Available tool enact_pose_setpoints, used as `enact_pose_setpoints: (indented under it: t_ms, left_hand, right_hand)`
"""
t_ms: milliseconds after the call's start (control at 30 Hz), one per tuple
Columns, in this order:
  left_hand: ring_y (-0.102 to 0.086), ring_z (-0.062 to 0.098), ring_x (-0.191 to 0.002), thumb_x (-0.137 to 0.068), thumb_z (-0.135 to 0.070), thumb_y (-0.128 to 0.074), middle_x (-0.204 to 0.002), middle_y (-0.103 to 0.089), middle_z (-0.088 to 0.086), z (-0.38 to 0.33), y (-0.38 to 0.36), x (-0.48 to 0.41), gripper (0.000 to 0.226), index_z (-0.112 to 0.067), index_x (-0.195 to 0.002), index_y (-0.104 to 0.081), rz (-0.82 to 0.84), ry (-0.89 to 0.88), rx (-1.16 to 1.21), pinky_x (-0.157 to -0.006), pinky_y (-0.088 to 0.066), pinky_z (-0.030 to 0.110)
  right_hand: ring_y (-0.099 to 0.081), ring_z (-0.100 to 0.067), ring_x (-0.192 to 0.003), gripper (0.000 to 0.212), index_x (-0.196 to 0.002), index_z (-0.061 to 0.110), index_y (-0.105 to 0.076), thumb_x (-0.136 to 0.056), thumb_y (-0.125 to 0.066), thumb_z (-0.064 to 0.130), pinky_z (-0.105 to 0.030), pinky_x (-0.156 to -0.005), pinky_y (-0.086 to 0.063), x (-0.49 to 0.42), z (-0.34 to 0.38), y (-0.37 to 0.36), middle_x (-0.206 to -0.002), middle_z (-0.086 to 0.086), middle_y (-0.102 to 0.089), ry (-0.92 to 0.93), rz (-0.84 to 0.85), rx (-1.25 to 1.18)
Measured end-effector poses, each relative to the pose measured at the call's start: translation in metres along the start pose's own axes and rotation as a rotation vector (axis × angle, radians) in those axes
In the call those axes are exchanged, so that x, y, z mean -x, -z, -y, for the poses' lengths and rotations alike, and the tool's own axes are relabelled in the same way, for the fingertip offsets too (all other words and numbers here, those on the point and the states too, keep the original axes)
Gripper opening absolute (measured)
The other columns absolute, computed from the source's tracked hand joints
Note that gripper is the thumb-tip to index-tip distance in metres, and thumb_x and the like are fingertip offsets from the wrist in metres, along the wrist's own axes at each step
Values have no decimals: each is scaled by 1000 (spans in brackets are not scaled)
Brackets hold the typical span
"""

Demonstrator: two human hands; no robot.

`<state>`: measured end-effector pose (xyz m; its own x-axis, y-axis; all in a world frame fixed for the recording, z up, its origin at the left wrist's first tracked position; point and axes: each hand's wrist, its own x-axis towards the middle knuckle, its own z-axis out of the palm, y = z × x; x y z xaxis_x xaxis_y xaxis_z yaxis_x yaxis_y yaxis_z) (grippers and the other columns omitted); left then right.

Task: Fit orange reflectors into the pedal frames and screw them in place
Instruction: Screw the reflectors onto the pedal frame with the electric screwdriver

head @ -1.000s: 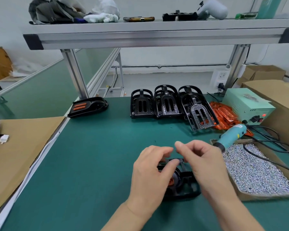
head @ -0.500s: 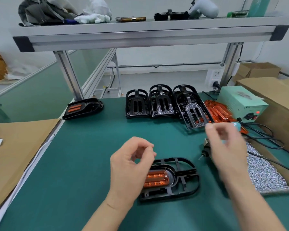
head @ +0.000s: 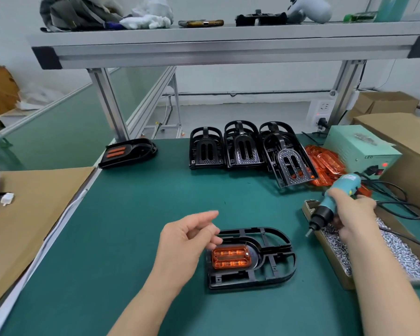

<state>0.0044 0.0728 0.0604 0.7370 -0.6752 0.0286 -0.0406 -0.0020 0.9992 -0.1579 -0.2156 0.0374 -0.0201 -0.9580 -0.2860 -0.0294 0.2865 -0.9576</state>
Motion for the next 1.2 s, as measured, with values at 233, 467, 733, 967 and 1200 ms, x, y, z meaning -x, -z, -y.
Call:
enact_pose_setpoints:
  t_ms: [233, 467, 733, 967, 1200]
  left_hand:
    - [-75, 22, -77, -86, 5, -70, -81, -76, 10, 2, -2, 4, 22, -16, -81, -75, 73, 38, 18, -66, -55, 19]
    - [-74, 18, -76, -89, 5, -66, -85, -76, 9, 3, -10, 9, 27, -19, -82, -78, 92, 111, 79, -66, -54, 18]
    - [-73, 20, -74, -89, 5, -66, -84, -76, 15, 5, -14, 16, 24, -14, -81, -78, 100, 185, 156, -64, -54, 20]
    - [-72, 19, -70, -89, 6, -65, -83, -76, 16, 4, -12, 16, 23, -11, -80, -78, 67, 203, 210, -60, -54, 19]
    - [-72, 18, -67, -88, 8, -64, -82, -75, 17, 3, -12, 15, 17, -4, -84, -75, 47, 208, 229, -59, -54, 19]
  right_hand:
    - [-54, -6, -68, 37, -119, 17, -49, -88, -70, 18, -18, -59, -48, 45, 32, 10, -96, 0, -54, 153, 73, -549]
    - [-48, -10, -60, 15, -84, 19, -62, -88, -65, 33, -19, -54, -39, 114, 61, 1, -72, 3, -55, 185, 515, -872]
    - [-52, -9, -55, 16, -77, 24, -66, -85, -71, 10, -22, -57, -45, 166, 55, -55, -62, 9, -58, 410, 354, -837]
    - [-47, -13, -53, 26, -65, 28, -66, -84, -70, 11, -25, -57, -43, 179, 46, -70, -56, 4, -53, 542, 368, -710]
    - [-47, -14, -53, 25, -65, 28, -64, -84, -70, 13, -24, -57, -44, 180, 41, -72, -56, 3, -53, 517, 377, -700]
